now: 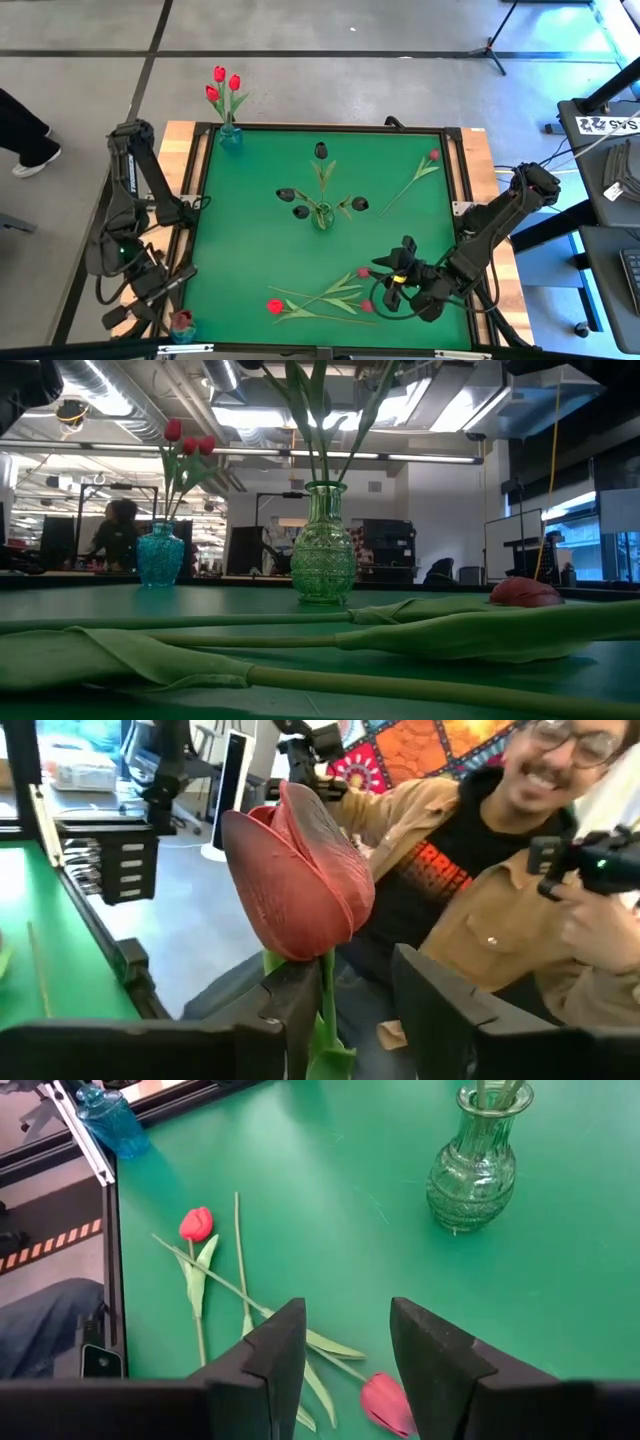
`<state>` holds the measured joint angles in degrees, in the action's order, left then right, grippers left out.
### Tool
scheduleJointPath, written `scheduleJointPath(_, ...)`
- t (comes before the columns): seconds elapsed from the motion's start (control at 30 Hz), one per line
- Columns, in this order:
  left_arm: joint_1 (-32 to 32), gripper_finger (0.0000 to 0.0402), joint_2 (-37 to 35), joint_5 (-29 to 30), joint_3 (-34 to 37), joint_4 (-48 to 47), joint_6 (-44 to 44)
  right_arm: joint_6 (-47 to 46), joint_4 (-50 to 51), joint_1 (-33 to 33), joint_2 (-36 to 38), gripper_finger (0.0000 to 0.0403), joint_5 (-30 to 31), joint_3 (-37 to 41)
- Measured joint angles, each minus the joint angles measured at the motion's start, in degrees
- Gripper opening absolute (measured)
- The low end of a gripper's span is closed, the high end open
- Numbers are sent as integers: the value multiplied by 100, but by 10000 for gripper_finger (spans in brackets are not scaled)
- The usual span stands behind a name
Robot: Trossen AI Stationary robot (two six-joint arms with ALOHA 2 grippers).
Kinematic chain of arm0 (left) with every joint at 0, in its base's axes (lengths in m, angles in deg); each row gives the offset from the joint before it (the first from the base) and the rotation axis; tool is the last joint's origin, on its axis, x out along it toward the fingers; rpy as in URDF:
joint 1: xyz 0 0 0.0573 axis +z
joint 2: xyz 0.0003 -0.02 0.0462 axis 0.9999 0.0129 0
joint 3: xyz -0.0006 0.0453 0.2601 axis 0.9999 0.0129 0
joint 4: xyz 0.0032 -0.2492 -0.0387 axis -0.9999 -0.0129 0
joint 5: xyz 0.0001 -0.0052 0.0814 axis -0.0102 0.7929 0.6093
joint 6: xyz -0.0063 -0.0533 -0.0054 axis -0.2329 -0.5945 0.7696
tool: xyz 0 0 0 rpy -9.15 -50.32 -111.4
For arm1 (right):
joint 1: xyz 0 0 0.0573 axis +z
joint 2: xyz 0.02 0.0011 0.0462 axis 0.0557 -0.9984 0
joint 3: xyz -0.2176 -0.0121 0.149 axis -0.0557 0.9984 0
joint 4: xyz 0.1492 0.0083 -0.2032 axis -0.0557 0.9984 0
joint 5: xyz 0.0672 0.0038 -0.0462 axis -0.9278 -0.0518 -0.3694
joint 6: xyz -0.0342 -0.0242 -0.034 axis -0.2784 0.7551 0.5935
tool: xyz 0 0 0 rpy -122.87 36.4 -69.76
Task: Sort flowers into vase by color
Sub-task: Put the dark red tulip into the bottom blue vase
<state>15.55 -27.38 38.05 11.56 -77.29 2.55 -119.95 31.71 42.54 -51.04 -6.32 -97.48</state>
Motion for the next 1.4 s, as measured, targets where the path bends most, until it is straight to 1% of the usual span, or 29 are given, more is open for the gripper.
scheduleJointPath(0.1, 5, 138, -110, -133, -2, -80, -287, 23, 3, 0, 0, 149, 2, 0)
scheduleJointPath(0.3, 2, 152, -190, -405, -2, -223, -1233, 67, 7, 0, 0, 149, 1, 0)
scheduleJointPath(0.43, 2, 159, -190, -390, -4, -386, -2055, 116, 9, 0, 0, 150, 31, 0)
scheduleJointPath(0.57, 2, 166, -252, -392, -4, -785, -2740, 220, 35, -2, 0, 160, 163, 0)
scheduleJointPath(0.63, 2, 167, -293, -374, -4, -969, -2829, 306, 37, -2, 0, 167, 211, 0)
scheduleJointPath(0.77, 2, 167, -291, -379, -4, -1176, -2692, 316, 42, -2, 0, 181, 210, 0)
scheduleJointPath(0.9, -160, 167, -295, -379, -4, -1425, -3213, 292, 44, -2, 0, 190, 144, 0)
scheduleJointPath(1.0, -284, 167, -347, -394, -5, -1451, -3383, 295, 44, -2, 0, 191, 149, 0)
scheduleJointPath(1.13, -280, 167, -413, -363, -7, -1650, -3612, 299, 37, -43, 0, 191, 158, 0)
scheduleJointPath(1.4, -282, 167, -424, -329, -7, -2514, -4410, 269, 6, -39, 0, 191, 151, 0)
